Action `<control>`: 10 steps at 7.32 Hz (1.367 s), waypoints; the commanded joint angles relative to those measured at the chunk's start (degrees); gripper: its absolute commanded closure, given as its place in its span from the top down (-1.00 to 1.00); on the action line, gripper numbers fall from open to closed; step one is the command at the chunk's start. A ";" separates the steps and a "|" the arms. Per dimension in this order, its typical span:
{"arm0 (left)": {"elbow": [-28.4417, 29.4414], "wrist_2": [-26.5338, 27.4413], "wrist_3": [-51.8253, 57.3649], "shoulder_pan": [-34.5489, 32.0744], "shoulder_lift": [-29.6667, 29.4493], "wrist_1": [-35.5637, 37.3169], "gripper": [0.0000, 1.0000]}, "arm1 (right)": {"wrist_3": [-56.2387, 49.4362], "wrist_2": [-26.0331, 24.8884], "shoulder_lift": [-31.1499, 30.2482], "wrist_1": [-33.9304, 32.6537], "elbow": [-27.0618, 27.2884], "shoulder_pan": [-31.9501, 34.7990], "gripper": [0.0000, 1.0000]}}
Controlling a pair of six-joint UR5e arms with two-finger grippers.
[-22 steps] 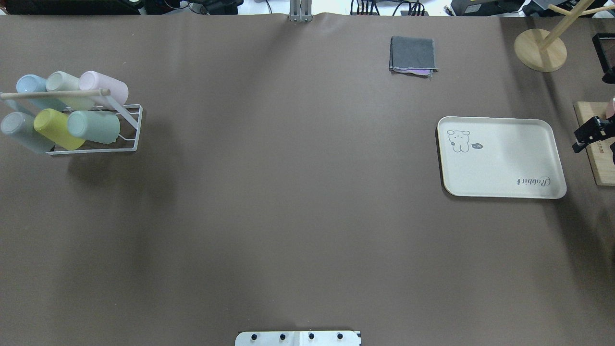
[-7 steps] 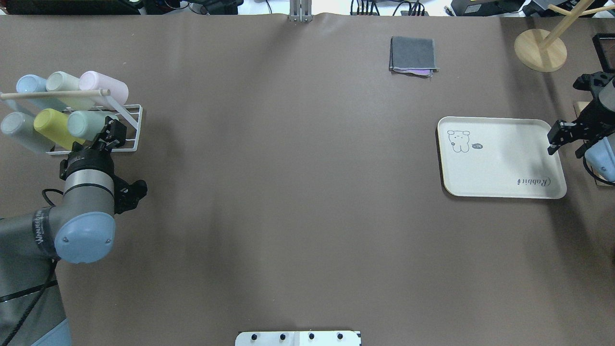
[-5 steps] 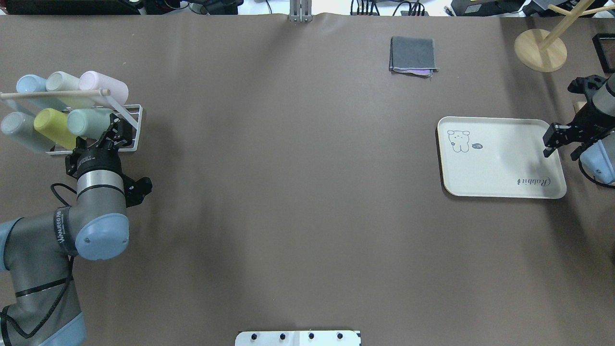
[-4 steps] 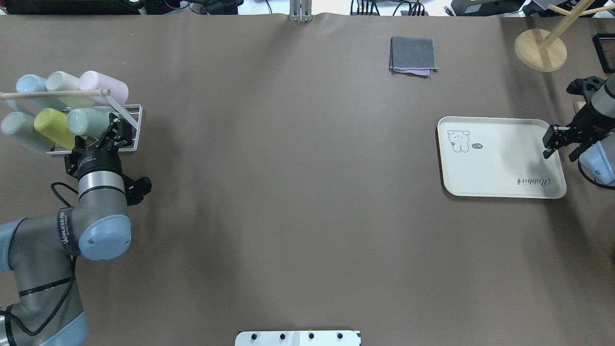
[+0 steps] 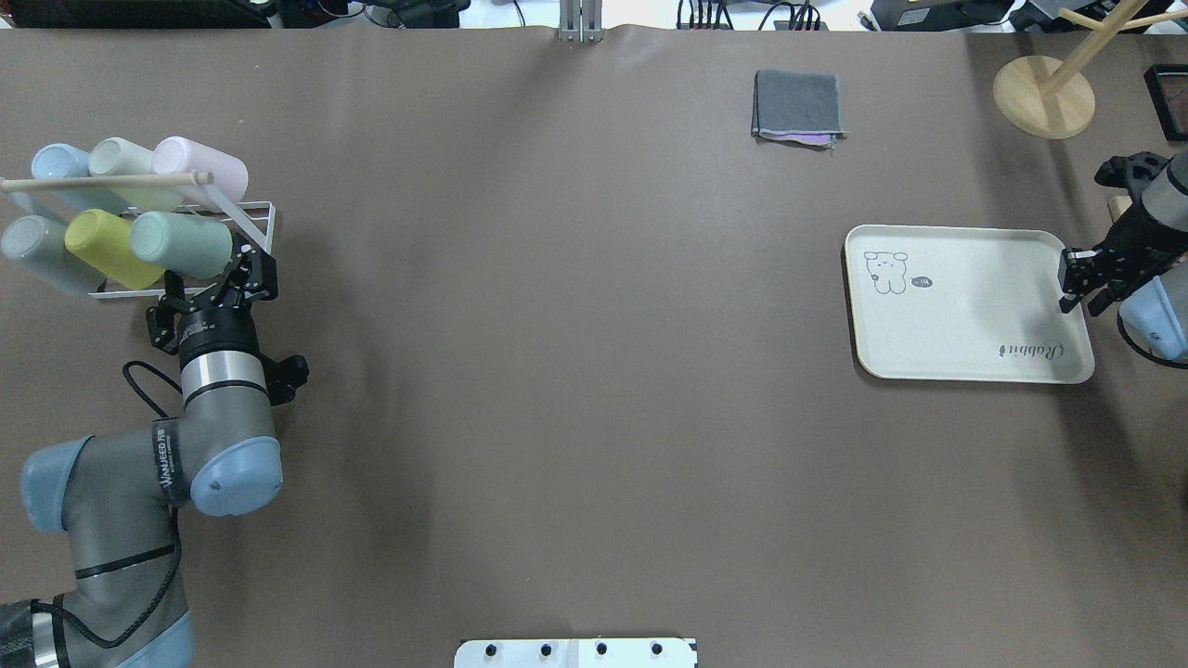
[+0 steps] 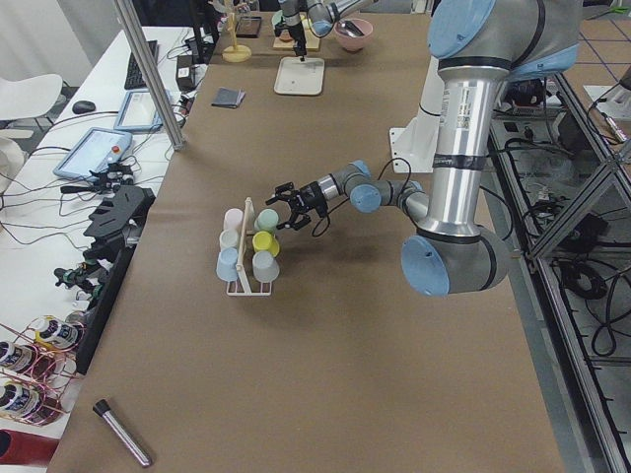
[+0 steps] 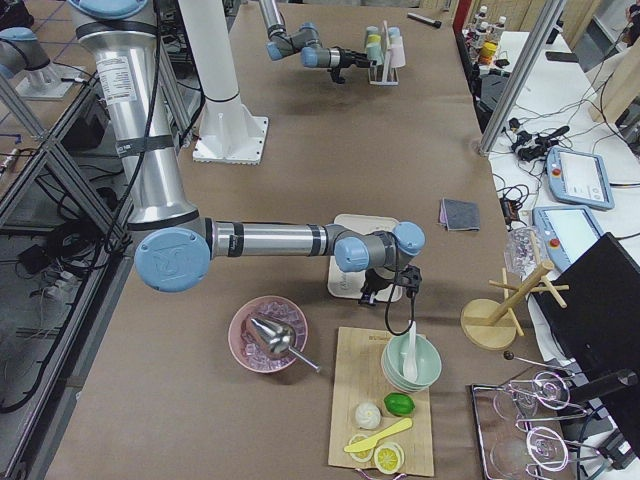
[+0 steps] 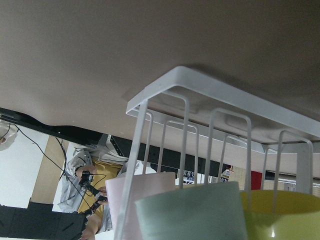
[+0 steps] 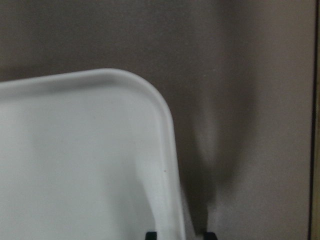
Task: Pick up and place green cup on tray
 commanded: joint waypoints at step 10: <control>5.78 11.15 -1.45 0.15 -0.13 0.51 0.96 | -0.09 0.16 -0.36 0.12 0.04 0.08 -0.97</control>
